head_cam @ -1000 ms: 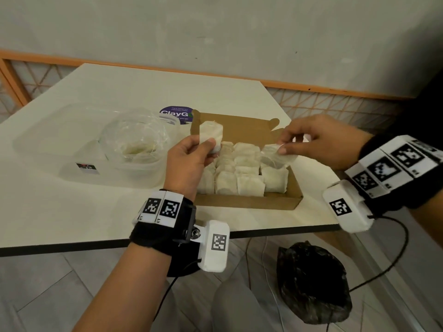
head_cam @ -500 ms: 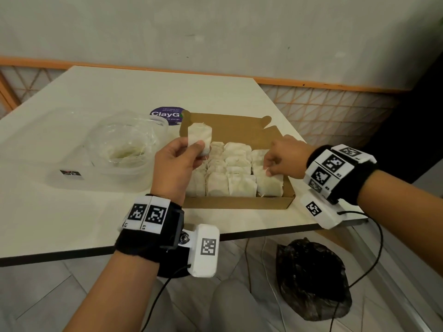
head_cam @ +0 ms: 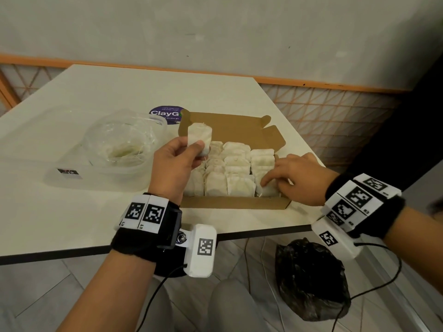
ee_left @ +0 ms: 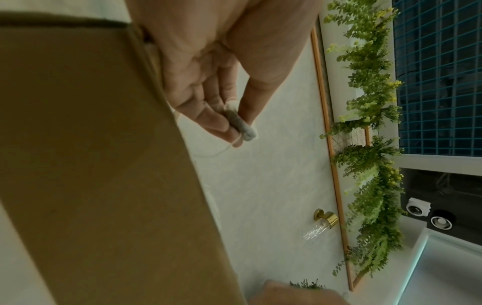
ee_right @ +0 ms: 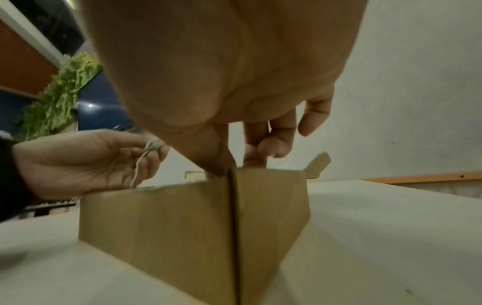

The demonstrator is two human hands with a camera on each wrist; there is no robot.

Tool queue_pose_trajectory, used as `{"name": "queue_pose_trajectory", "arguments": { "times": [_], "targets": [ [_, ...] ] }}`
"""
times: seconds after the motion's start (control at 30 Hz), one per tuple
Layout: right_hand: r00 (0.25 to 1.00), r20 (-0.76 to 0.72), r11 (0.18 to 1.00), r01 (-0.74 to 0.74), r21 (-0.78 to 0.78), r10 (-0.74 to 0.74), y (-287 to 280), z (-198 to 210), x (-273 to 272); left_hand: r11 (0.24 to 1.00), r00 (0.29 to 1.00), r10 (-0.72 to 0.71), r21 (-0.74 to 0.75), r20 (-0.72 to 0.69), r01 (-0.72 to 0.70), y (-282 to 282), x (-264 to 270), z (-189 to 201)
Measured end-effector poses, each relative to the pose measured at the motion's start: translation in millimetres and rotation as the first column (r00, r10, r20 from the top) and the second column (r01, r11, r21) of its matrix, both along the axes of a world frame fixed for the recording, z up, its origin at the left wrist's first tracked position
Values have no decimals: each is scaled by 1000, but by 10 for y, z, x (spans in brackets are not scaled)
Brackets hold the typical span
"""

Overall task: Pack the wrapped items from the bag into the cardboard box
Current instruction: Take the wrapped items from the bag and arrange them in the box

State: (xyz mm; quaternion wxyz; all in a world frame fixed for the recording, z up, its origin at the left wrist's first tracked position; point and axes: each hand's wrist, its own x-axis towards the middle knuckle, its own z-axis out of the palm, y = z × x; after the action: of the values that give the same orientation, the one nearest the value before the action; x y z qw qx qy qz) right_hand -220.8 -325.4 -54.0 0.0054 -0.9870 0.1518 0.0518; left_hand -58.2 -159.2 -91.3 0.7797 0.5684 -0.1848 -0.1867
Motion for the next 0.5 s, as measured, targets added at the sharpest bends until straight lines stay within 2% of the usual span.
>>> {"name": "queue_pose_trajectory", "arguments": {
  "times": [0.1,0.2,0.27,0.37,0.4,0.5],
  "targets": [
    [971,232,992,29,121,-57,34,17,35,999,1000,-22,26,0,22,12,-3,49],
    [888,406,926,57,372,-217,189,104,216,993,996,-70,98,50,65,-4,-25,104],
    [848,399,804,51,592,-348,284,168,397,986,992,-97,147,84,84,-20,-49,131],
    [857,285,569,12,823,-430,411,192,644,982,991,-115,162,74,101,-2,-80,159],
    [853,279,521,-11,854,-441,442,191,707,984,992,-110,149,63,100,20,-86,163],
    [827,277,454,-30,891,-489,449,196,817,998,999,-32,57,31,30,123,-85,161]
  ]
}}
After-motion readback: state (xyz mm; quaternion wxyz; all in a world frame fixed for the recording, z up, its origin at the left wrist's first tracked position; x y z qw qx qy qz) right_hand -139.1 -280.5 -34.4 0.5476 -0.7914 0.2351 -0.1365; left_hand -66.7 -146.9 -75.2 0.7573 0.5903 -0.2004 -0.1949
